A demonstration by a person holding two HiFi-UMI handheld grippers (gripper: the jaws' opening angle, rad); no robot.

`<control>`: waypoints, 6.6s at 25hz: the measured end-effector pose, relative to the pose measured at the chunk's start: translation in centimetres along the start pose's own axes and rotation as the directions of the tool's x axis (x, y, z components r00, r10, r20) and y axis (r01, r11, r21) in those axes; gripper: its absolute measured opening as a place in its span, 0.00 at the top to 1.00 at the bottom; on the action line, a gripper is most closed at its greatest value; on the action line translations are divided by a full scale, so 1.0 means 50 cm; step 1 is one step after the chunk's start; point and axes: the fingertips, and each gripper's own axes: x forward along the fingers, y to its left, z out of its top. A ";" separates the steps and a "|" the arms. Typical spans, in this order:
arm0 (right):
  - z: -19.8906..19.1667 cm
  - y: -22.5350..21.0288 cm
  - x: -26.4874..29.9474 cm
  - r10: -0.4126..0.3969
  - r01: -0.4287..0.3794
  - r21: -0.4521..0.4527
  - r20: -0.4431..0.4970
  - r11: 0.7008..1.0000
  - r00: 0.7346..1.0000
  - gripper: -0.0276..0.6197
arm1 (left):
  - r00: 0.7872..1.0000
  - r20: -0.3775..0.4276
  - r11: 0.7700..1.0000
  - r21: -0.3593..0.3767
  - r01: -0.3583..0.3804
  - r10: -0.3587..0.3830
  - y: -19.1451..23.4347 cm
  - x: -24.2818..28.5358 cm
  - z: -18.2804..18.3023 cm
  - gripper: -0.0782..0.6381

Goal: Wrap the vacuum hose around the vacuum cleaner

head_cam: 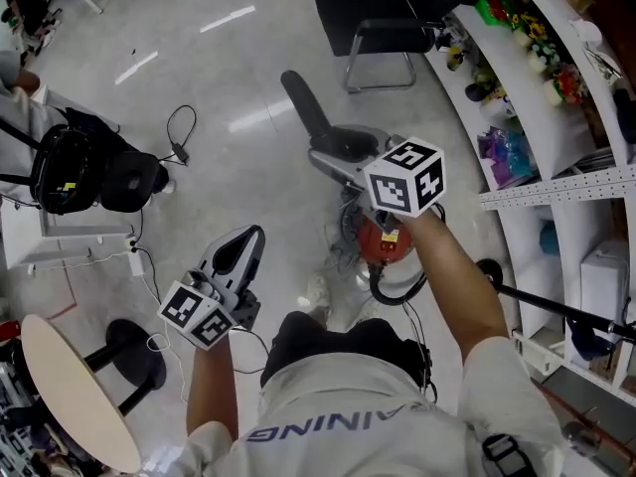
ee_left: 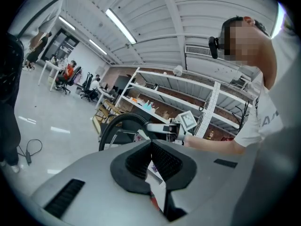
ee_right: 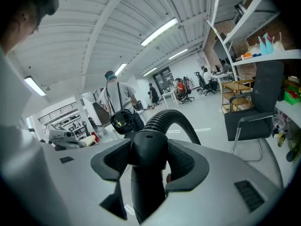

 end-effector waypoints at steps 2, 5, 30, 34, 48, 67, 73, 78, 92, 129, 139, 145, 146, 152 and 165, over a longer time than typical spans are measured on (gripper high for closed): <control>-0.039 0.046 -0.010 0.018 -0.018 -0.007 -0.012 1.000 1.000 0.59 | 1.000 0.006 1.000 0.004 -0.004 0.004 -0.005 -0.015 -0.002 0.87; -0.086 0.105 -0.020 0.038 -0.038 -0.005 -0.020 0.999 0.999 0.59 | 1.000 0.009 1.000 0.007 0.002 -0.002 -0.011 -0.030 -0.007 0.87; -0.507 0.515 -0.269 0.115 -0.118 -0.004 -0.172 0.993 0.978 0.59 | 0.999 0.024 0.998 0.052 0.030 -0.031 -0.172 -0.178 -0.097 0.87; -0.592 0.585 -0.349 0.138 -0.137 0.017 -0.182 0.990 0.974 0.59 | 0.999 0.028 0.996 0.075 0.043 -0.046 -0.269 -0.212 -0.138 0.87; -0.764 0.901 -0.505 0.343 -0.345 0.024 -0.192 0.938 0.919 0.59 | 0.998 0.040 0.995 0.091 0.041 -0.045 -0.465 -0.428 -0.248 0.87; -0.879 1.248 -0.427 0.398 -0.378 0.140 -0.171 0.915 0.901 0.59 | 0.982 -0.072 0.979 0.095 0.180 -0.173 -0.444 -0.708 -0.340 0.87; -0.964 1.238 -0.435 0.302 -0.274 0.144 -0.238 0.951 0.923 0.59 | 0.975 -0.109 0.975 0.087 0.205 -0.195 -0.450 -0.724 -0.397 0.87; -1.057 1.134 -0.495 0.161 -0.134 0.100 -0.344 0.986 0.925 0.59 | 0.969 -0.153 0.975 0.086 0.207 -0.192 -0.478 -0.688 -0.457 0.87; -1.351 0.840 -0.677 -0.009 -0.037 -0.070 -0.560 0.997 0.829 0.59 | 0.966 -0.199 0.985 0.029 0.172 -0.163 -0.560 -0.522 -0.678 0.87; -2.228 0.102 -0.397 -0.125 -0.143 -0.398 -0.576 0.906 0.808 0.59 | 0.933 -0.296 0.959 0.130 0.251 -0.204 0.057 -0.092 -1.600 0.87; -2.351 -0.026 -0.334 -0.125 -0.188 -0.444 -0.586 0.876 0.801 0.59 | 0.933 -0.285 0.962 0.095 0.254 -0.219 0.121 -0.066 -1.671 0.87; -2.390 -0.064 -0.318 -0.128 -0.212 -0.469 -0.594 0.857 0.794 0.59 | 0.938 -0.288 0.971 0.078 0.225 -0.194 0.141 -0.060 -1.688 0.87; -2.393 -0.065 -0.316 -0.124 -0.218 -0.467 -0.596 0.857 0.793 0.59 | 0.935 -0.296 0.971 0.080 0.226 -0.193 0.141 -0.060 -1.694 0.87; -2.410 -0.062 -0.302 -0.094 -0.228 -0.436 -0.602 0.871 0.793 0.59 | 0.923 -0.324 0.966 0.083 0.246 -0.207 0.134 -0.053 -1.706 0.87; -2.415 -0.061 -0.290 -0.126 -0.211 -0.462 -0.597 0.861 0.792 0.56 | 0.922 -0.317 0.964 0.075 0.256 -0.221 0.133 -0.053 -1.708 0.87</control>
